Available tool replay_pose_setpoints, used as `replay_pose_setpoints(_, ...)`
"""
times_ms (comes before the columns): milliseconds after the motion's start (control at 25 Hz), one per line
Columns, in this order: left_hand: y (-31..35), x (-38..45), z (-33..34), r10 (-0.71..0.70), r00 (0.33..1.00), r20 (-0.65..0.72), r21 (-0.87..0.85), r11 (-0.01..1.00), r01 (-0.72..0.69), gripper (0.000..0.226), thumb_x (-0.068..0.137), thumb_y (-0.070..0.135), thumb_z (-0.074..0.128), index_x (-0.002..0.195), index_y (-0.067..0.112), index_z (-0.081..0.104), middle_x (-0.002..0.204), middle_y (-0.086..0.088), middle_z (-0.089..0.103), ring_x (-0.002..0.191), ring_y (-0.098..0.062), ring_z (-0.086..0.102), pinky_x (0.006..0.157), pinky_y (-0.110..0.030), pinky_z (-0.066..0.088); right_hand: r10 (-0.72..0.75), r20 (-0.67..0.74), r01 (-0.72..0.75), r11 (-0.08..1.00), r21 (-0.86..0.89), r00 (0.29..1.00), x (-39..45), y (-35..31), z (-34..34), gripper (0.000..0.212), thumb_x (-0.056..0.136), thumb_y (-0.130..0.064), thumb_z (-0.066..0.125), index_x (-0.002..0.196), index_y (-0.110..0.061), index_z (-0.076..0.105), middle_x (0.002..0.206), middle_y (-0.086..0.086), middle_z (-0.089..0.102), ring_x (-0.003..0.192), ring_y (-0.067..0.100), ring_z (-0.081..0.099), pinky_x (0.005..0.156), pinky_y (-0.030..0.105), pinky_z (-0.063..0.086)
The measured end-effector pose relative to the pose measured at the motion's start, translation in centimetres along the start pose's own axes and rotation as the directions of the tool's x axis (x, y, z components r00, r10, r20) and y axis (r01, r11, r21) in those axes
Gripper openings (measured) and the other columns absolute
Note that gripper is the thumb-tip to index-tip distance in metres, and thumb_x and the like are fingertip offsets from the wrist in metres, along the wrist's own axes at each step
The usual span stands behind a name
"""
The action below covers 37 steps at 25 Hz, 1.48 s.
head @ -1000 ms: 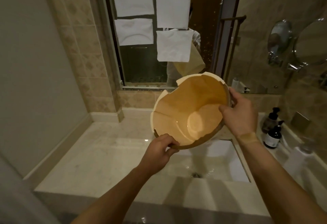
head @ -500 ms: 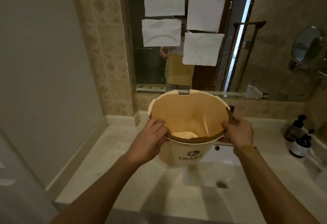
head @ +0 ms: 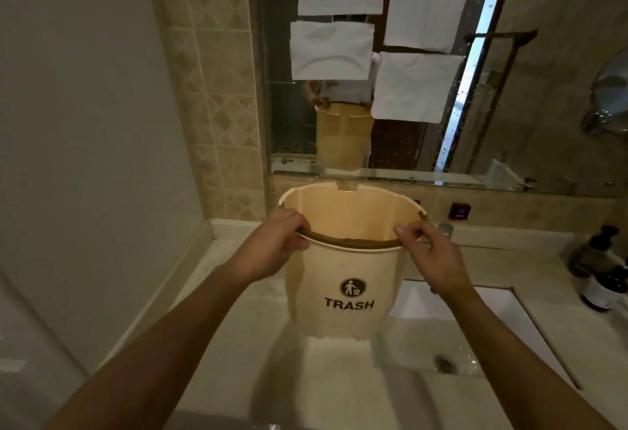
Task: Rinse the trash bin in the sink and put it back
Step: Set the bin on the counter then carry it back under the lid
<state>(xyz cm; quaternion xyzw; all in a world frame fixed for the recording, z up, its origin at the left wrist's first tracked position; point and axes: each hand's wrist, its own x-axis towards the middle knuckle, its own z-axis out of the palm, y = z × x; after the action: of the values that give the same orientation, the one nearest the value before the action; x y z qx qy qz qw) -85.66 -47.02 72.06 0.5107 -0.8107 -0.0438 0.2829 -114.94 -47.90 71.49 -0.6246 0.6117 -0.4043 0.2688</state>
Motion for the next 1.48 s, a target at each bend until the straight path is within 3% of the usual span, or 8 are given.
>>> replay_pose_setpoints(200,3.5,7.2,-2.6,0.119,0.989,0.09,0.123,0.984,-0.129,0.015,0.092,0.022,0.062,0.107,0.02,0.064,0.101,0.009,0.052,0.098,-0.007,0.042,0.087,-0.025,0.035,-0.23,0.247,0.309,0.883,-0.354,0.941,2.9,-1.9,2.3,0.06,0.071,-0.079,0.055,0.114,-0.037,0.061,0.144,-0.004,0.049,0.137,0.026,0.038,0.109,0.057,0.035)
replay_pose_setpoints(360,5.5,13.0,-1.4,0.163,0.961,0.224,0.303,0.925,-0.227,0.018,0.092,0.023,0.059,0.109,0.021,0.064,0.107,0.001,0.058,0.105,-0.016,0.046,0.094,-0.037,0.042,-0.317,0.094,0.318,0.948,0.005,0.944,6.6,-3.9,5.4,0.039,0.078,-0.063,0.061,0.1,-0.031,0.068,0.083,-0.006,0.07,0.078,0.014,0.064,0.072,0.044,0.053)
replay_pose_setpoints(560,3.7,12.9,-1.5,-0.016,0.993,-0.12,0.303,0.952,0.052,0.04,0.089,0.032,0.063,0.128,0.032,0.051,0.139,0.004,0.043,0.134,-0.018,0.033,0.115,-0.043,0.028,-0.034,-0.073,0.06,0.917,0.394,0.997,10.5,-1.1,6.3,0.027,0.092,-0.047,0.06,0.085,-0.022,0.069,0.077,-0.002,0.068,0.076,0.022,0.066,0.071,0.041,0.055)
replay_pose_setpoints(760,-4.3,4.6,-0.8,-0.504,0.539,-0.675,-0.259,0.846,0.466,0.033,0.09,0.04,0.064,0.118,0.023,0.06,0.127,0.0,0.053,0.122,-0.017,0.045,0.105,-0.047,0.041,0.483,0.138,-0.371,0.43,0.823,0.865,13.3,3.6,6.7,0.029,0.098,-0.05,0.048,0.099,-0.024,0.06,0.114,0.011,0.067,0.102,0.031,0.065,0.092,0.052,0.053)
replay_pose_setpoints(840,-5.9,3.2,1.5,-0.837,0.406,-0.366,-0.683,0.538,0.493,0.055,0.086,0.059,0.059,0.132,0.031,0.049,0.136,0.005,0.047,0.125,-0.02,0.046,0.1,-0.052,0.046,0.591,0.185,-0.439,0.32,0.84,0.785,13.9,4.8,7.9,0.04,0.096,-0.055,0.046,0.115,-0.021,0.056,0.12,0.012,0.064,0.103,0.032,0.063,0.093,0.056,0.052)
replay_pose_setpoints(1040,-6.0,6.0,3.9,-0.816,0.553,0.17,-0.921,0.069,0.384,0.066,0.077,0.079,0.047,0.133,0.043,0.042,0.137,0.002,0.048,0.12,-0.031,0.051,0.091,-0.065,0.047,0.586,0.26,-0.474,0.245,0.846,0.768,11.1,7.3,12.9,0.08,0.078,-0.072,0.055,0.133,-0.013,0.054,0.125,0.011,0.063,0.104,0.032,0.063,0.088,0.054,0.054)
replay_pose_setpoints(1280,-9.3,8.5,5.8,-0.88,0.468,0.078,-0.805,0.222,0.551,0.037,0.084,0.054,0.062,0.111,0.031,0.053,0.118,0.002,0.058,0.1,-0.017,0.056,0.088,-0.049,0.048,0.565,0.452,-0.601,0.1,0.793,0.69,8.5,11.1,17.9,0.048,0.101,-0.05,0.037,0.142,-0.025,0.045,0.131,0.011,0.062,0.113,0.033,0.062,0.078,0.046,0.057)
replay_pose_setpoints(1480,-11.8,7.9,8.3,-0.724,0.674,-0.148,-0.638,0.591,0.494,0.047,0.076,0.061,0.063,0.111,0.03,0.057,0.121,0.003,0.055,0.112,-0.015,0.054,0.099,-0.044,0.048,0.616,0.563,-0.777,0.134,0.615,0.551,4.9,13.3,21.2,0.039,0.106,-0.033,0.036,0.135,-0.01,0.044,0.126,0.023,0.055,0.113,0.039,0.057,0.075,0.056,0.055)
